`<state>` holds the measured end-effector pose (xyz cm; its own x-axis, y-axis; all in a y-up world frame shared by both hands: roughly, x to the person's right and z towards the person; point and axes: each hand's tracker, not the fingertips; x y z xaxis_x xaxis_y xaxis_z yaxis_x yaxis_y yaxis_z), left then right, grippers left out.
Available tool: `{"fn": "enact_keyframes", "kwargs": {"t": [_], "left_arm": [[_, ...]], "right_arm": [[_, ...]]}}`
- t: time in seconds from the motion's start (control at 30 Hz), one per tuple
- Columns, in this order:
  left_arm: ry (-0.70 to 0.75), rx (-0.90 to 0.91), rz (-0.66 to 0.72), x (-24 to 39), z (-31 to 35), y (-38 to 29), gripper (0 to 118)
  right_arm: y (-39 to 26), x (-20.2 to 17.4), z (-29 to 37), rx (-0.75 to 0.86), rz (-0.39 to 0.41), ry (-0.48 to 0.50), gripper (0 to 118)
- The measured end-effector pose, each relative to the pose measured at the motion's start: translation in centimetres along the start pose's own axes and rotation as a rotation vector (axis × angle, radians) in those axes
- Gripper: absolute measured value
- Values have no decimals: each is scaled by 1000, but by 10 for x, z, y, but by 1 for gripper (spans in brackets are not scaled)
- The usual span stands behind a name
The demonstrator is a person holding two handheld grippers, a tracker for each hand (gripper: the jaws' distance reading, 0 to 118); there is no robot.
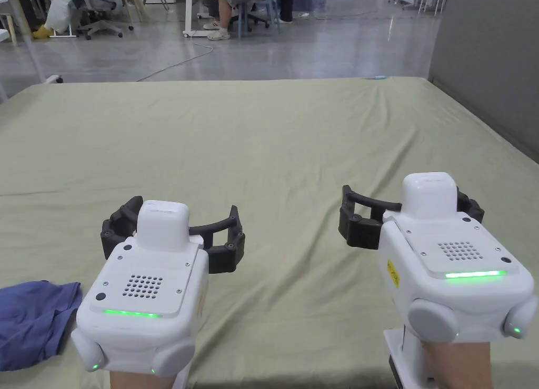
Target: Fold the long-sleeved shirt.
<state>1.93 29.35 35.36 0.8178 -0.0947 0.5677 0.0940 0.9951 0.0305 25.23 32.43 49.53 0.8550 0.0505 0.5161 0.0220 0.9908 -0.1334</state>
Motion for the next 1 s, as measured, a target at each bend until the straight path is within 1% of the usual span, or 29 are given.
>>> {"fn": "enact_keyframes", "kwargs": {"t": [0.07,0.1,0.17,0.27,0.3,0.37,0.43,0.53,0.63,0.73,0.83,1.0], "left_arm": [[1,2,-4,0,0,1,118],[3,3,-4,0,0,1,118],[4,3,-4,-1,0,2,118],[3,8,-4,-2,0,3,118],[6,9,-4,-3,0,4,118],[7,12,0,-4,0,5,118],[11,12,2,-5,0,5,118],[16,8,-1,-6,-1,4,118],[20,0,-1,-7,-2,3,118],[16,2,1,-7,-2,3,118],[15,-1,0,-6,-1,4,118],[12,-6,0,-4,-2,2,118]], "right_arm": [[1,-4,-3,-12,-18,-15,114],[3,-7,-4,-29,-20,-44,114],[5,-12,-4,-33,-10,-74,114],[8,-12,-4,-30,-10,-71,114],[9,-11,-6,-54,-14,-54,114],[11,-9,-10,-120,-31,-65,114],[10,-6,-8,-110,-31,-16,114],[10,-9,-5,-87,-12,-29,114],[15,-13,-5,-96,-15,-59,114],[23,-10,-3,-136,-45,-14,114],[28,-9,0,-132,-75,-25,114],[31,-5,-3,-144,-86,-25,114]]}}
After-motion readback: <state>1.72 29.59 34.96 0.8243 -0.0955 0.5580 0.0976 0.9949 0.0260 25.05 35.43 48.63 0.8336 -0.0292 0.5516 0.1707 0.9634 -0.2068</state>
